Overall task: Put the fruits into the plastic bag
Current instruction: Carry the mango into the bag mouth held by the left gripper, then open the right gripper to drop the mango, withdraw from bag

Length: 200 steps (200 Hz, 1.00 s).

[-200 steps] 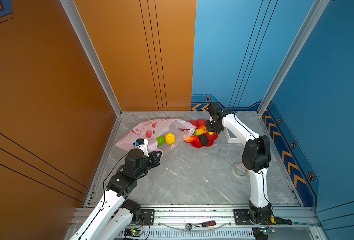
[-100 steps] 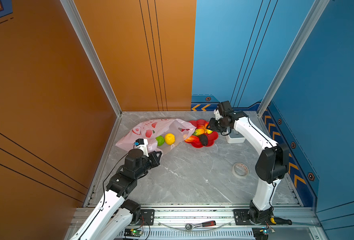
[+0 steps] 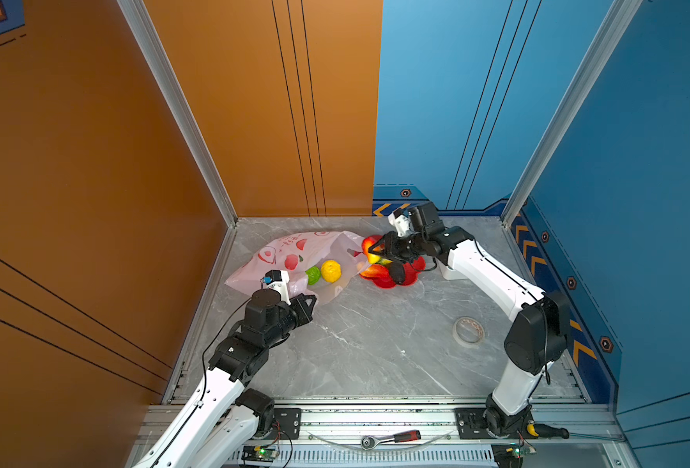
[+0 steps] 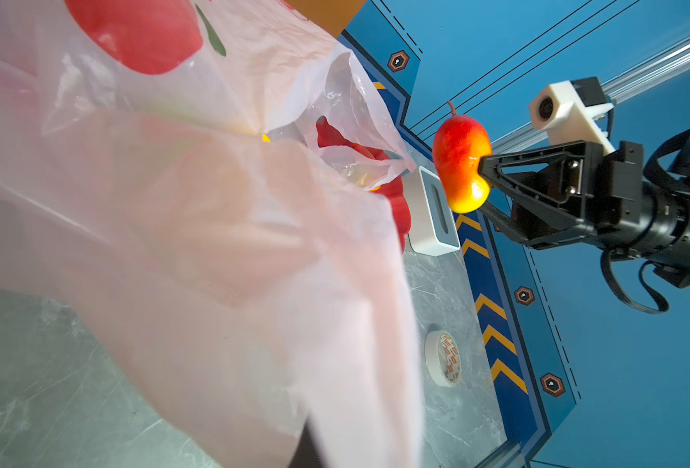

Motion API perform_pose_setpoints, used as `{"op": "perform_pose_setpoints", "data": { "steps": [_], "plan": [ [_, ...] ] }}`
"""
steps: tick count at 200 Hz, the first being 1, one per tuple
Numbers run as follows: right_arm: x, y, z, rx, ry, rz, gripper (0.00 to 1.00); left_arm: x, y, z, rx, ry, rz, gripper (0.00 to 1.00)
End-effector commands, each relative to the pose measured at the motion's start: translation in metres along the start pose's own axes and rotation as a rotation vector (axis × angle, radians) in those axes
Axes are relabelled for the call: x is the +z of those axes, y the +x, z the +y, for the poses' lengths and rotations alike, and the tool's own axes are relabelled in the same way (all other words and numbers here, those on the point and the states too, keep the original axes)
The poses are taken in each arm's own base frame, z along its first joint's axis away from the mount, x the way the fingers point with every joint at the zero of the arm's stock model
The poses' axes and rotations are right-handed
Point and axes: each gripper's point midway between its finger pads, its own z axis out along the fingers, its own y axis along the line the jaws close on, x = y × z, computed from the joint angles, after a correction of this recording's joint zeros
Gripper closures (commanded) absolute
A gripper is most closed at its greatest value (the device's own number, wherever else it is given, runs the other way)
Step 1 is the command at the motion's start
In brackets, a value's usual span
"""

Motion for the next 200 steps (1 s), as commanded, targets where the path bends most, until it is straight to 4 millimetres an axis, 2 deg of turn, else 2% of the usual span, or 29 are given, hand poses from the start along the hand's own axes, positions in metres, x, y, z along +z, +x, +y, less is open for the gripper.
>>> {"op": "perform_pose_setpoints", "data": {
  "steps": [1,21,26,30,38,43,55,90,135,163,188,200],
  "plan": [
    [0.034,0.012,0.021,0.011,-0.070,0.064,0.62,0.002,0.001,-0.005,-0.001,0.032,0.001,1.00],
    [0.066,0.019,0.034,0.000,-0.086,0.106,0.62,0.002,0.001,-0.007,-0.002,0.038,0.006,1.00],
    [0.077,0.023,0.032,0.005,-0.079,0.120,0.62,0.002,0.002,-0.007,-0.001,0.038,0.006,1.00],
    [0.079,0.018,0.040,-0.005,-0.093,0.112,0.62,0.002,0.002,-0.007,0.000,0.039,0.006,1.00],
    [0.091,0.017,0.041,-0.002,-0.097,0.116,0.62,0.002,0.002,-0.007,0.000,0.041,0.005,1.00],
    [0.106,0.020,0.034,0.014,-0.087,0.135,0.62,0.001,0.002,-0.008,0.000,0.042,0.004,1.00],
    [0.127,0.022,0.029,0.041,-0.090,0.154,0.63,0.001,0.001,-0.008,0.001,0.043,0.000,1.00],
    [0.172,0.023,0.021,0.086,-0.104,0.186,0.63,0.001,0.003,-0.009,0.000,0.049,0.014,1.00],
    [0.202,0.013,0.013,0.099,-0.100,0.159,0.63,0.002,0.006,-0.011,0.004,0.054,0.023,1.00],
    [0.212,-0.001,0.014,0.119,-0.122,0.100,0.59,0.002,0.009,-0.010,0.003,0.055,0.029,1.00],
    [0.216,-0.013,0.019,0.141,-0.146,0.047,0.44,0.001,0.009,-0.010,0.005,0.051,0.032,1.00],
    [0.215,-0.019,0.021,0.153,-0.161,0.030,0.42,0.000,0.009,-0.010,0.007,0.049,0.032,1.00]
  ]
}}
